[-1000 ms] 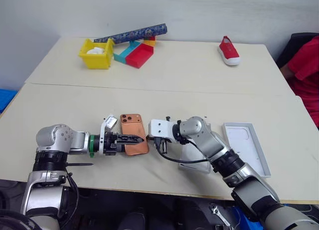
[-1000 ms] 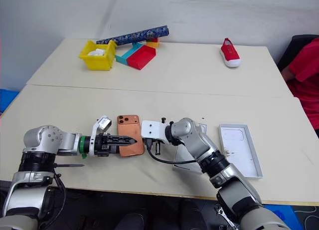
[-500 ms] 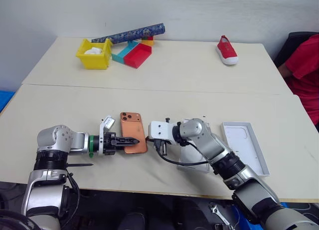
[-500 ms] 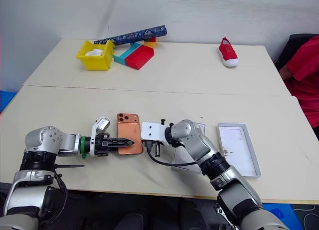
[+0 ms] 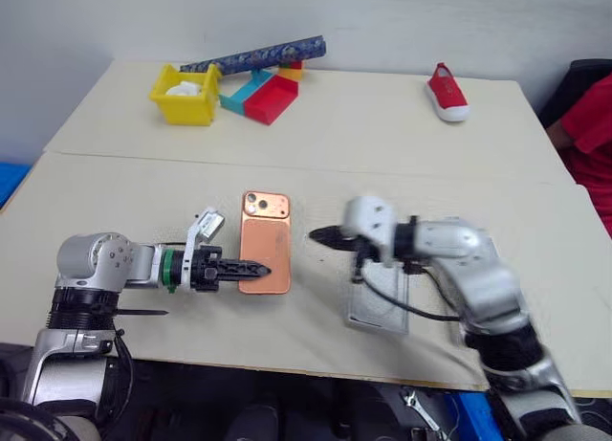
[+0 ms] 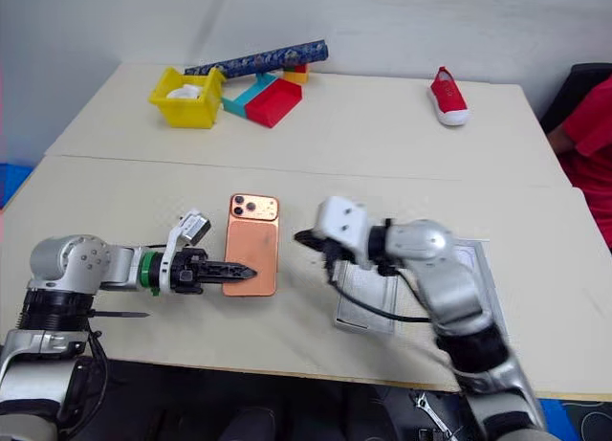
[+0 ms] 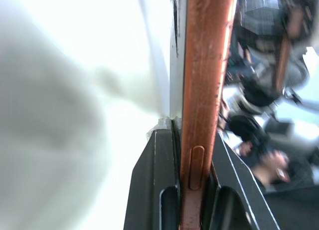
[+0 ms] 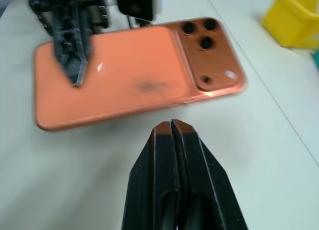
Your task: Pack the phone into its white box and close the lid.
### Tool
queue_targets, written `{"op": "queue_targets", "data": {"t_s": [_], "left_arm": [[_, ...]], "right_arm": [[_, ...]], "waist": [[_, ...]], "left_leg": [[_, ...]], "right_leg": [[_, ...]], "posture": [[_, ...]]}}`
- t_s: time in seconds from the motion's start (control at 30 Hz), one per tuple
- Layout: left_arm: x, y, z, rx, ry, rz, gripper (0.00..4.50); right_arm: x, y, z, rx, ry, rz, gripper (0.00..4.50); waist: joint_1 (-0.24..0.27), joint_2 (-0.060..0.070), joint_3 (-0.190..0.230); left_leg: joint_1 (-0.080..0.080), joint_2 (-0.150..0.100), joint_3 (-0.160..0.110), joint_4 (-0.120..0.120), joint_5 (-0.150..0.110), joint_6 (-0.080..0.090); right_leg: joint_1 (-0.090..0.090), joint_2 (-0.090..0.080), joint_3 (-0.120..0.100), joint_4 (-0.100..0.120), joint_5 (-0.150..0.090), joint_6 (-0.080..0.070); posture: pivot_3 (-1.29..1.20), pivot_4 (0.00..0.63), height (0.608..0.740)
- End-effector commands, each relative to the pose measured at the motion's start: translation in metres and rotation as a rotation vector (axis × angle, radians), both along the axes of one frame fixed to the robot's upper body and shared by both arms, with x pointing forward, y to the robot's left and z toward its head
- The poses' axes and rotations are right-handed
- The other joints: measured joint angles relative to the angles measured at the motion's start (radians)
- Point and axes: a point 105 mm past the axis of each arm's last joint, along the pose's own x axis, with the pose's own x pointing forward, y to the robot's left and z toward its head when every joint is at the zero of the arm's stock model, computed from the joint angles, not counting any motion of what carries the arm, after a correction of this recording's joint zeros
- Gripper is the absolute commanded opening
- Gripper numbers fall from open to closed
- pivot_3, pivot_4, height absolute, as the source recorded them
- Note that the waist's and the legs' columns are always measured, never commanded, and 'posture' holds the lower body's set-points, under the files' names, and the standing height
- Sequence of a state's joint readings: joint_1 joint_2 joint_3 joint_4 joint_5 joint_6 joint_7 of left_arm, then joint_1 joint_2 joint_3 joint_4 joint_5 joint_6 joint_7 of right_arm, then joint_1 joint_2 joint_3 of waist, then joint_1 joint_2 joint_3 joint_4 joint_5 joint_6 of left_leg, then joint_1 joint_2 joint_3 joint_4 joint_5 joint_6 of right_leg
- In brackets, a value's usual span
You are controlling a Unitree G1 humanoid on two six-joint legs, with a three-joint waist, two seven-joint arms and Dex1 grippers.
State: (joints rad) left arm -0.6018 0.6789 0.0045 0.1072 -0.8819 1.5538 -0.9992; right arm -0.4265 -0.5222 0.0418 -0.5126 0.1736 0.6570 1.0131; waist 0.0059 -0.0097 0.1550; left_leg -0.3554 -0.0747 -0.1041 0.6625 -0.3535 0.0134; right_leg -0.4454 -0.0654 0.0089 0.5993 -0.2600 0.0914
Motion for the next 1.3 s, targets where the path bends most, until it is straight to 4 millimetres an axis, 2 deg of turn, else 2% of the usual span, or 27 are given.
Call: {"op": "queue_targets", "data": {"t_s": [0.03, 0.2, 0.37, 0.57, 0.73, 0.83, 1.1, 1.3], "left_arm": [[-0.014, -0.023, 0.016, -0.071, -0.029, -0.13, 0.1], [-0.023, -0.047, 0.016, -0.092, -0.011, -0.222, 0.1], [-0.022, -0.072, 0.004, -0.054, 0.014, -0.254, 0.1], [-0.013, -0.111, -0.008, -0.006, 0.035, -0.25, 0.1], [-0.003, -0.136, -0.015, 0.034, 0.078, -0.223, 0.1], [0.0, -0.151, -0.012, 0.035, 0.103, -0.235, 0.1], [0.014, -0.172, -0.013, 0.103, 0.127, -0.203, 0.1], [0.005, -0.176, -0.014, 0.104, 0.14, -0.245, 0.1]], "right_arm": [[-0.036, -0.03, 0.015, 0.017, 0.005, -0.042, 0.92], [-0.078, -0.069, 0.013, -0.009, 0.07, -0.177, 2.7], [-0.096, -0.093, 0.011, 0.012, 0.107, -0.328, 4.45], [-0.107, -0.105, 0.006, 0.009, 0.119, -0.428, 4.5], [-0.104, -0.109, 0.002, -0.001, 0.09, -0.493, 4.5], [-0.102, -0.108, 0.001, 0.006, 0.082, -0.508, 4.5], [-0.097, -0.104, -0.003, 0.021, 0.067, -0.527, 4.5], [-0.096, -0.105, -0.005, 0.022, 0.056, -0.548, 4.5]], "waist": [[0.018, 0.0, 0.0], [0.024, -0.001, 0.001], [0.021, -0.004, 0.003], [0.028, -0.006, 0.004], [0.03, -0.007, 0.005], [0.038, -0.008, 0.005], [0.05, -0.009, 0.006], [0.05, -0.009, 0.006]], "left_leg": [[0.0, 0.0, 0.0, 0.0, 0.0, 0.001], [-0.002, 0.0, 0.001, 0.001, -0.001, 0.002], [0.0, 0.0, 0.003, 0.001, 0.0, 0.001], [0.002, 0.0, 0.003, 0.002, 0.003, 0.0], [0.003, -0.001, 0.003, 0.002, 0.003, 0.0], [0.003, -0.001, 0.003, 0.002, 0.003, 0.0], [0.002, -0.001, 0.003, 0.002, 0.003, 0.0], [0.002, -0.001, 0.003, 0.003, 0.003, -0.001]], "right_leg": [[0.001, 0.0, 0.0, -0.002, 0.0, 0.0], [0.002, 0.0, 0.0, -0.008, 0.001, 0.002], [0.003, -0.001, 0.001, -0.008, 0.002, 0.003], [0.005, -0.001, 0.001, -0.007, 0.004, 0.004], [0.006, -0.001, 0.002, -0.007, 0.004, 0.005], [0.006, -0.001, 0.001, -0.007, 0.004, 0.005], [0.005, 0.0, 0.001, -0.007, 0.004, 0.005], [0.005, 0.0, 0.001, -0.007, 0.004, 0.005]], "posture": [[0.0, 0.15, 0.74], [0.0, 0.15, 0.74], [0.0, 0.15, 0.74], [0.0, 0.15, 0.74], [0.0, 0.15, 0.74], [0.0, 0.15, 0.74], [0.0, 0.15, 0.74], [0.0, 0.15, 0.74]]}}
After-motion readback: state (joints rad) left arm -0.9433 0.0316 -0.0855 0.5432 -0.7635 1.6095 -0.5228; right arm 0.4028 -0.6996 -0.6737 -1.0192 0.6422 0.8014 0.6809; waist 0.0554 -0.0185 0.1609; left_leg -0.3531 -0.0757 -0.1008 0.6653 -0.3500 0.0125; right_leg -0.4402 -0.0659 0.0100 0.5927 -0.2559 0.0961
